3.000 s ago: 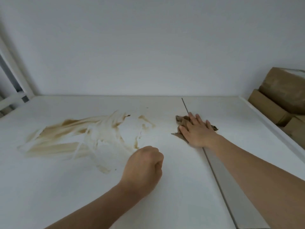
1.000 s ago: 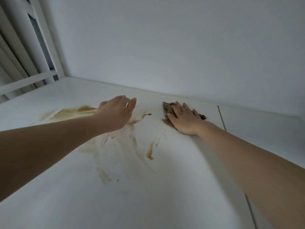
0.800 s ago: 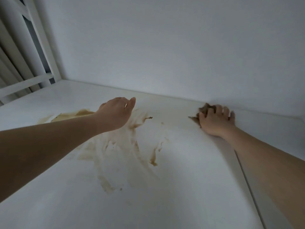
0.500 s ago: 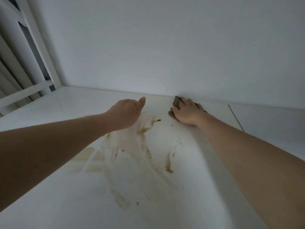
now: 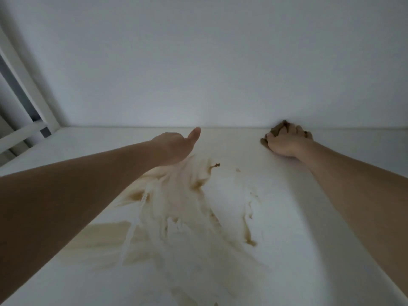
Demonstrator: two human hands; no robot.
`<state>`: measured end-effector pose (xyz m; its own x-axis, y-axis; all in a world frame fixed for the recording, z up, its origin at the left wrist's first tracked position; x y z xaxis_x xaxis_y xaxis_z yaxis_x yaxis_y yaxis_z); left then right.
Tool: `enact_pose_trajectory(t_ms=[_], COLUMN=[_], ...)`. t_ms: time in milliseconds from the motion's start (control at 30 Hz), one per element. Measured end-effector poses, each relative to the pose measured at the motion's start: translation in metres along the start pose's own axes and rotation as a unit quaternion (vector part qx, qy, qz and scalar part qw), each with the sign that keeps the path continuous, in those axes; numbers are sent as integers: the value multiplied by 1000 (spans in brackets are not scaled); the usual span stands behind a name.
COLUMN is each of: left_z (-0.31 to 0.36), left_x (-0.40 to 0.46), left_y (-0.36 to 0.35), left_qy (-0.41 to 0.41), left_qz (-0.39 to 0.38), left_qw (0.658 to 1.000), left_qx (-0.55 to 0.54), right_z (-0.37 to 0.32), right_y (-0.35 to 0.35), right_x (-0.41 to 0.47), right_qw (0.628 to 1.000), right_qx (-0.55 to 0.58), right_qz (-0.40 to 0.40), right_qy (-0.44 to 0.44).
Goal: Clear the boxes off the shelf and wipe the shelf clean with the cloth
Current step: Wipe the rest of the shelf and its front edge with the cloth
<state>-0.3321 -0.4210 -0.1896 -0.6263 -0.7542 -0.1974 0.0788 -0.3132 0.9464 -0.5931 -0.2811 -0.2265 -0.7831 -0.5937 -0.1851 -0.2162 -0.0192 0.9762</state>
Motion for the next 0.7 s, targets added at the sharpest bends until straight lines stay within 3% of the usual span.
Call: enact_pose_trajectory(t_ms=[233, 367, 433, 567, 633, 700], left_z=[5, 4, 3, -1, 0, 1], left_x=[-3, -10, -12, -14, -14, -13], left_y=[3, -4, -7, -7, -6, -6], left_qy=[17, 22, 18, 23, 25, 26], left_qz=[-7, -18, -20, -24, -21, -17], left_qw=[1000, 1000, 1000, 999, 999, 999], left_qx=[2, -12, -11, -17, -19, -19], right_z=[-97, -91, -55, 18, 10, -18], right_y=[-22, -30, -26, -11, -14, -18], right_x=[-49, -81, -72, -47, -49, -60], right_qw=[975, 950, 959, 994, 997, 994], right_qx=[-31, -44, -50, -49, -37, -29], right_qz=[-20, -39, -32, -7, -14, -21], right_qy=[220, 306, 276, 95, 69, 99])
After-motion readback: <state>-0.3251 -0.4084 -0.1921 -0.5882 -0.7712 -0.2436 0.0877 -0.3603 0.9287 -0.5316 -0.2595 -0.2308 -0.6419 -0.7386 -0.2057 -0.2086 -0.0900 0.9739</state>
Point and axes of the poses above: each hand's wrist, its own x-axis towards the middle knuckle, its own y-axis out of the back of the hand, z = x × y, the point moved 9 cm from there along x, towards the middle knuckle, and after that the axes turned 4 degrees about -z, right-handed, at the moved point
